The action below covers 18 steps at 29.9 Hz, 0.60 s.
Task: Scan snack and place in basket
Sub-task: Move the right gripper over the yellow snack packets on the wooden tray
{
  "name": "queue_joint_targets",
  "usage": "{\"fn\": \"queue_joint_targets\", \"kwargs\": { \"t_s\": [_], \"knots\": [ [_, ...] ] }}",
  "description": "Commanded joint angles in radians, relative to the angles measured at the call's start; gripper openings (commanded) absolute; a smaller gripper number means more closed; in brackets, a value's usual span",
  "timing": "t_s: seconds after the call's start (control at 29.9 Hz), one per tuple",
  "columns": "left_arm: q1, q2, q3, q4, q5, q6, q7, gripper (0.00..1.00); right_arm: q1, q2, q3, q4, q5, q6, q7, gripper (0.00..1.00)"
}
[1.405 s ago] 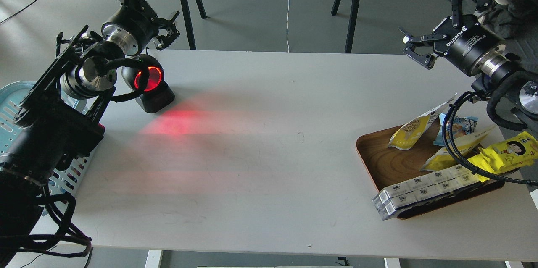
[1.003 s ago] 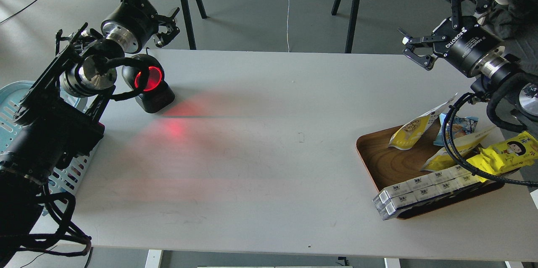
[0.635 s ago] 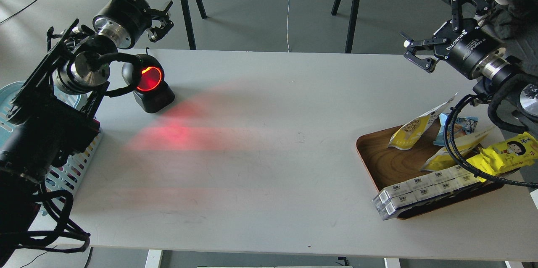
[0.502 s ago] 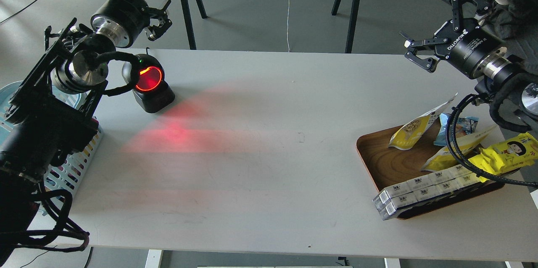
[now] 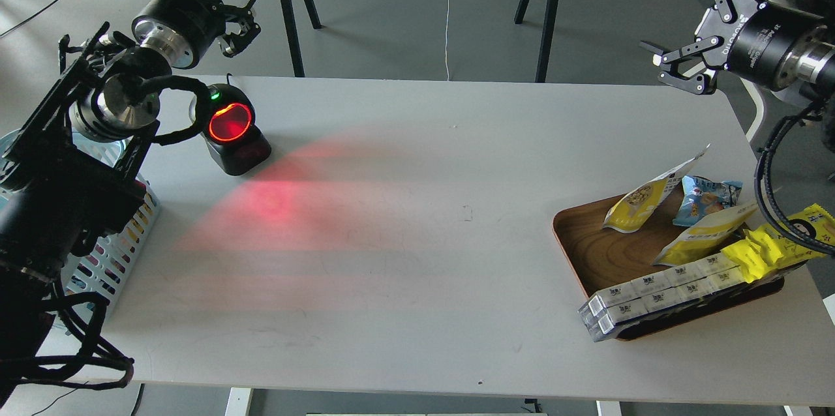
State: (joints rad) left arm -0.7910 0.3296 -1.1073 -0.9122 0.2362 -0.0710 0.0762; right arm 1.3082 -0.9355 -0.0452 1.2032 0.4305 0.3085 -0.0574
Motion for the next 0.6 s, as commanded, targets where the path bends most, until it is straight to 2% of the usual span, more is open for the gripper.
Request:
{"fn": "queue_joint_targets", "kwargs": {
  "t_s": [0.0,0.23,0.43,0.57],
  "knots": [
    [-0.004,0.003,-0.008,-0.001,0.000,0.000,0.001,1.00,0.208,-0.003,-0.264,0.056,-0.068,-0.022,-0.009,0.99],
    [-0.002,0.002,-0.008,-0.001,0.000,-0.001,-0.001,1.00,0.629,0.046,-0.738,0.186,-0.111,-0.032,-0.061,0.99],
    [-0.002,0.005,-0.009,-0.001,0.000,-0.003,-0.001,1.00,0.923,0.171,-1.076,0.282,-0.113,-0.051,-0.124,0.99],
    [0.002,0.005,-0.009,-0.001,0.000,-0.003,-0.001,1.00,1.081,0.295,-1.248,0.346,-0.111,-0.051,-0.128,0.99]
  ]
}}
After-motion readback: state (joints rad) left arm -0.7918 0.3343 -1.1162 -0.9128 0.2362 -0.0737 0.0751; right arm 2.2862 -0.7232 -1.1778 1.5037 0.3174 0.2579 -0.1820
